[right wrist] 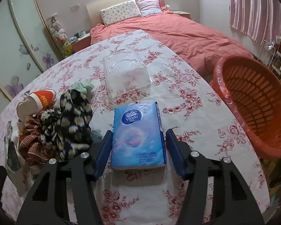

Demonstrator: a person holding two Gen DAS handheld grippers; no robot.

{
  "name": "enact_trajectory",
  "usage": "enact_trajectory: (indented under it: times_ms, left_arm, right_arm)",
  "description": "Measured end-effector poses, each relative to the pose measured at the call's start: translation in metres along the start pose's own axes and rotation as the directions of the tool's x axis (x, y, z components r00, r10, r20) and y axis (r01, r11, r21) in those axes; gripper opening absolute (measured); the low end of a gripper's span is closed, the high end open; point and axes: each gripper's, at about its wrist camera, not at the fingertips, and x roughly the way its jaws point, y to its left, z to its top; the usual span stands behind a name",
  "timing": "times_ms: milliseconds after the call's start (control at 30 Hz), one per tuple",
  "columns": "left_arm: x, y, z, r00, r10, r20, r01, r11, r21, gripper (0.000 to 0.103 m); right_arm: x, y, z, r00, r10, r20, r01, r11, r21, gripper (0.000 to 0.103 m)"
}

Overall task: Collect trash
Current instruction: 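Grasp the white plastic bag with the left tool while the right tool grasps the blue tissue pack, then carry the white bag with the left tool while the right tool carries the tissue pack to the basket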

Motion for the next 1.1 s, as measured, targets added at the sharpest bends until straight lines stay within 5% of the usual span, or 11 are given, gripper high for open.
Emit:
enact_trajectory:
  times_ms: [500,833,1100]
  left_arm:
    - [0.020,-0.020,0.000,0.997,0.069,-0.037,-0.067,0.996,0.061,0.098]
    - [0.019,0.013,-0.002,0.999,-0.003,-0.049,0.004,1.000,0.031,0.061]
    - [0.006,0.027,-0.002,1.000,-0.028,-0.013,0.029,0.999,0.022,0.055]
  right_arm:
    - [-0.003,-0.011,-0.003,0.999,-0.037,0.010,0.037,0.998,-0.043,0.051]
    - [-0.011,-0.017,-0.007,0.999,-0.037,0.014,0.038,0.998,-0.045,0.051]
    - [-0.023,-0.023,-0.008,0.999,-0.030,0.037,0.032,0.999,-0.042,0.051]
